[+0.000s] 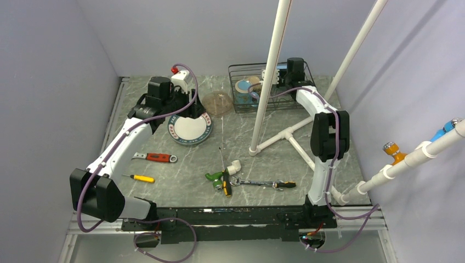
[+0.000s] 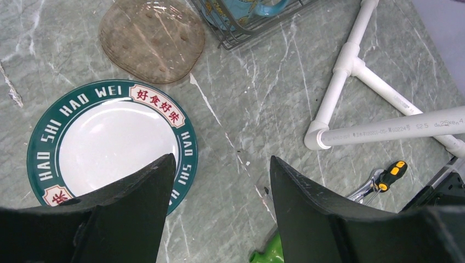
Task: Load the mixed dishes into the dish rack
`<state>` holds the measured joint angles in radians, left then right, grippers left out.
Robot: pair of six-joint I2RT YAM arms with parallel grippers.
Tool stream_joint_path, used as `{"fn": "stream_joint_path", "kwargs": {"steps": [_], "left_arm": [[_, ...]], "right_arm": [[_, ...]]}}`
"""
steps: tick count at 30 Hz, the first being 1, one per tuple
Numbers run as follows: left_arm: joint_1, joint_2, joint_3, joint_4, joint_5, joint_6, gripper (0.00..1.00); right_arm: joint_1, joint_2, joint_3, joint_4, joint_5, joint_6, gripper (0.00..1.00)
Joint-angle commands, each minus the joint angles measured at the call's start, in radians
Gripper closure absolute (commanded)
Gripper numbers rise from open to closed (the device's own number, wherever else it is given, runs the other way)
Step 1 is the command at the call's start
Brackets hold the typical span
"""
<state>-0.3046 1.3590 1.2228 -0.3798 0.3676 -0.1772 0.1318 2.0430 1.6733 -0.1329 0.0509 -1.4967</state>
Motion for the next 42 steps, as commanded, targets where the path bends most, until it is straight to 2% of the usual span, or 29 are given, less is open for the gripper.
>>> {"fn": "stream_joint_path", "kwargs": {"steps": [1, 10, 17, 22, 26, 33, 42], "left_arm": [[-0.002, 0.005, 0.001, 0.034, -0.006, 0.014, 0.31], [-0.001, 0.003, 0.001, 0.032, -0.009, 0.018, 0.31], [-0.001, 0.003, 0.001, 0.030, -0.013, 0.019, 0.31], [-0.001, 0.003, 0.004, 0.031, -0.009, 0.017, 0.31], [-0.001, 0.002, 0.001, 0.032, -0.010, 0.018, 0.31], [-0.001, -0.003, 0.001, 0.033, 0.003, 0.012, 0.31], [-0.001, -0.014, 0.001, 0.029, -0.023, 0.009, 0.31]], "right_arm": [[-0.006, 0.003, -0.027, 0.073, -0.028, -0.112, 0.98], [-0.010, 0.043, 0.036, -0.003, -0.078, -0.126, 0.85], [-0.015, 0.068, 0.064, -0.019, -0.064, -0.097, 0.77], [-0.016, 0.069, 0.073, -0.020, -0.058, -0.076, 0.67], [-0.015, 0.047, 0.074, -0.043, -0.064, -0.048, 0.64], [-0.015, -0.050, -0.037, -0.032, -0.088, 0.018, 0.59], [-0.013, -0.165, -0.177, -0.031, -0.093, 0.104, 0.57]]}}
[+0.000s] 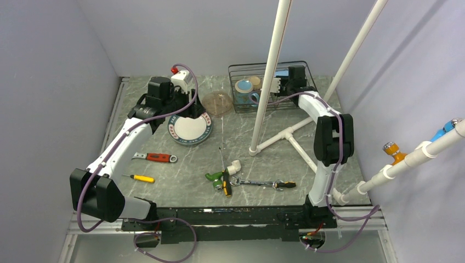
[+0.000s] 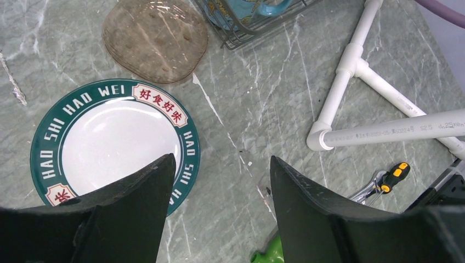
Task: Load the mixed dishes into the dish rack
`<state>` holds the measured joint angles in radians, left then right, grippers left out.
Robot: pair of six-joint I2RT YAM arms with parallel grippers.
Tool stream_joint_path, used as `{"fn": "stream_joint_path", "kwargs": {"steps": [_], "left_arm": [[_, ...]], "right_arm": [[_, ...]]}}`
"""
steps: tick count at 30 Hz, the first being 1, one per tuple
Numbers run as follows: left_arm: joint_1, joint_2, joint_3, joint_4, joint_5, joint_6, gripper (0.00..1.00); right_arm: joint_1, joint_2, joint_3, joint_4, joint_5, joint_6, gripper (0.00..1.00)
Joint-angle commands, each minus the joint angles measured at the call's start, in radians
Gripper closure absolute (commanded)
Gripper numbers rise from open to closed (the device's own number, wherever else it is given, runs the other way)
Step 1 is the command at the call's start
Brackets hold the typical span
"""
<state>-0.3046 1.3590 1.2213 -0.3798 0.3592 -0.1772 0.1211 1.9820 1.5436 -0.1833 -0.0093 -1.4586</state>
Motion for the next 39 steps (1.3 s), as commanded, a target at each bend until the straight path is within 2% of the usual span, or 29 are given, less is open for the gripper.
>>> {"fn": "stream_joint_path", "kwargs": {"steps": [1, 17, 24, 30, 33, 36, 39], "left_arm": [[-0.001, -0.014, 0.004, 0.025, -0.016, 0.010, 0.31], [-0.001, -0.080, -0.039, 0.051, -0.062, 0.012, 0.17], [0.000, -0.104, -0.036, 0.043, -0.092, 0.015, 0.12], [0.008, -0.112, -0.037, 0.027, -0.201, 0.004, 0.07], [0.020, -0.102, -0.035, 0.015, -0.259, -0.018, 0.06], [0.043, -0.082, -0.025, 0.002, -0.267, -0.036, 0.07], [0.065, -0.070, -0.029, 0.012, -0.236, -0.049, 0.07]], "right_arm": [[-0.001, -0.121, -0.067, 0.018, -0.033, 0.074, 0.57], [0.024, -0.375, -0.285, -0.015, -0.025, 0.406, 0.56], [0.062, -0.467, -0.361, 0.021, -0.052, 0.642, 0.53], [0.107, -0.532, -0.454, 0.094, 0.059, 0.912, 0.52], [0.122, -0.581, -0.508, 0.115, 0.057, 1.056, 0.51], [0.136, -0.643, -0.572, 0.128, 0.030, 1.154, 0.49], [0.137, -0.679, -0.625, 0.156, 0.076, 1.215, 0.46]]}}
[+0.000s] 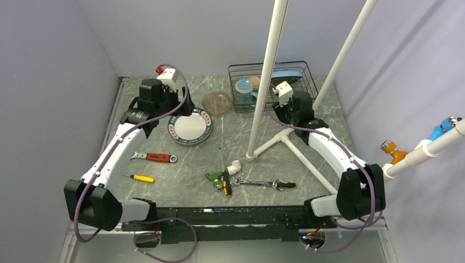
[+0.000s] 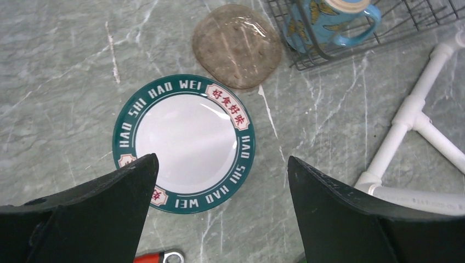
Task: Load the mixed dishes into the dish rack
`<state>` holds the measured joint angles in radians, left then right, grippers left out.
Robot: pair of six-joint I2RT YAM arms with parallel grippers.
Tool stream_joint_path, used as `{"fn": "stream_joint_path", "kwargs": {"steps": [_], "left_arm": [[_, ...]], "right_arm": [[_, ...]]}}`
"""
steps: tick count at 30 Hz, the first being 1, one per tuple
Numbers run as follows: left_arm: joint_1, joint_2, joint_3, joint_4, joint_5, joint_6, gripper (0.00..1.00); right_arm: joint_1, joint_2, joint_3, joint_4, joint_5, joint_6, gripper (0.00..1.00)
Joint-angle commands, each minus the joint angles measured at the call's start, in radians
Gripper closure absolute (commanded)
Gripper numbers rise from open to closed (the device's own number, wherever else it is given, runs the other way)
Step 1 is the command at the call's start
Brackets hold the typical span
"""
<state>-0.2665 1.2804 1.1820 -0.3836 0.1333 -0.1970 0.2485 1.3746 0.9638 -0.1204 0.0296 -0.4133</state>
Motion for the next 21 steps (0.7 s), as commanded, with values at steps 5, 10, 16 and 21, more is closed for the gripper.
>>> {"fn": "stream_joint_path", "kwargs": {"steps": [5, 10, 16, 21], "left_arm": [[0.044, 0.031, 0.013, 0.015, -0.006, -0.036, 0.07], [0.056, 0.065, 0.004, 0.018, -0.044, -0.053, 0.08], [0.078, 0.159, 0.039, -0.041, -0.106, -0.072, 0.11], [0.171, 0.266, 0.066, -0.088, -0.036, -0.141, 0.12]], "right_arm": [[0.000, -0.029, 0.023, 0.029, 0.141, 0.267, 0.41], [-0.010, 0.020, 0.114, -0.070, 0.195, 0.478, 0.37], [-0.026, -0.003, 0.157, -0.183, 0.044, 0.663, 0.29], [-0.025, -0.067, 0.095, -0.140, -0.147, 0.690, 0.26]]}}
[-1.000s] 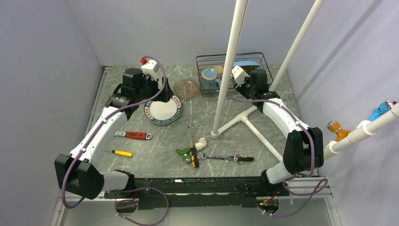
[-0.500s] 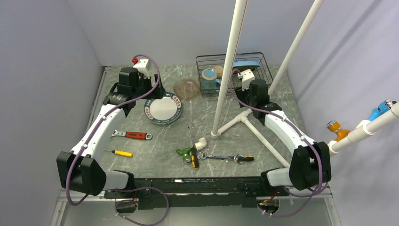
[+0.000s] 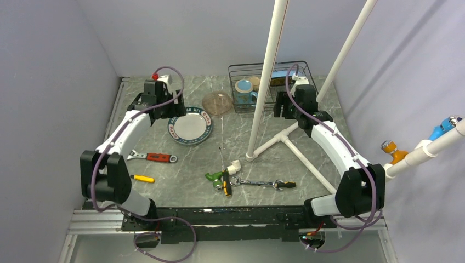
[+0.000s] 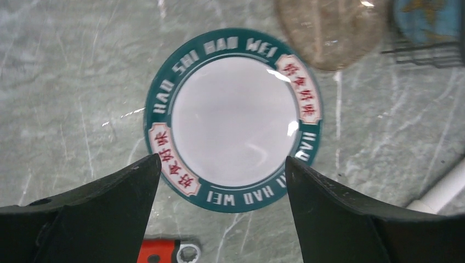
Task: Load the mixed dishes into the dish rack
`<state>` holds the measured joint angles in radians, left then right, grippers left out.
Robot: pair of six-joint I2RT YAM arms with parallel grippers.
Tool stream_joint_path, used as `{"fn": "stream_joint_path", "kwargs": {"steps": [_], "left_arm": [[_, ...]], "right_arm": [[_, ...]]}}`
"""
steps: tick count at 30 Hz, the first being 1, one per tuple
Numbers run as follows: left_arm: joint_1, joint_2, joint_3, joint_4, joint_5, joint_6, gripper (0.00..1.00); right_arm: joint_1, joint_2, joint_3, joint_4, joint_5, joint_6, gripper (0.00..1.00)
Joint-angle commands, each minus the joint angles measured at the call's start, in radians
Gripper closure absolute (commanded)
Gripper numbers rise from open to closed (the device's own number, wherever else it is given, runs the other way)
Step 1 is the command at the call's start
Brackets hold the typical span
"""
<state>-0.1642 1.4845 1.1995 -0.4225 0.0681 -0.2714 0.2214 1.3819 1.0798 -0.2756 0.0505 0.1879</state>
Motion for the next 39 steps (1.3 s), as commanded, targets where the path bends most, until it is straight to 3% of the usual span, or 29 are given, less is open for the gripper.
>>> {"fn": "stream_joint_path", "kwargs": {"steps": [1, 8, 11, 16, 22, 26, 29, 35, 39], "left_arm": [[0.084, 0.081, 0.051, -0.053, 0.040, -0.084, 0.12], [0.200, 0.170, 0.027, -0.015, 0.143, -0.130, 0.13], [0.207, 0.197, 0.034, -0.001, 0.179, -0.098, 0.14], [0.197, 0.192, 0.021, 0.155, 0.354, -0.051, 0.16], [0.141, 0.372, 0.276, 0.127, 0.402, 0.026, 0.19], [0.121, 0.560, 0.456, 0.145, 0.457, -0.007, 0.27], [0.106, 0.668, 0.586, 0.132, 0.419, -0.035, 0.28], [0.062, 0.817, 0.716, 0.109, 0.385, -0.123, 0.34], [0.034, 0.854, 0.691, 0.173, 0.391, -0.191, 0.35]], "right_arm": [[0.001, -0.081, -0.027, 0.016, -0.186, 0.092, 0.26], [0.002, -0.090, -0.063, 0.018, -0.219, 0.094, 0.26], [0.002, -0.073, -0.079, 0.035, -0.256, 0.109, 0.26], [0.001, -0.059, -0.103, 0.065, -0.324, 0.184, 0.26], [0.002, -0.067, -0.129, 0.099, -0.383, 0.215, 0.26], [0.001, -0.074, -0.125, 0.084, -0.378, 0.202, 0.26], [0.000, -0.087, -0.118, 0.058, -0.357, 0.176, 0.26], [-0.004, -0.117, -0.129, 0.049, -0.303, 0.136, 0.26], [-0.009, -0.103, -0.116, 0.056, -0.327, 0.142, 0.25]]}}
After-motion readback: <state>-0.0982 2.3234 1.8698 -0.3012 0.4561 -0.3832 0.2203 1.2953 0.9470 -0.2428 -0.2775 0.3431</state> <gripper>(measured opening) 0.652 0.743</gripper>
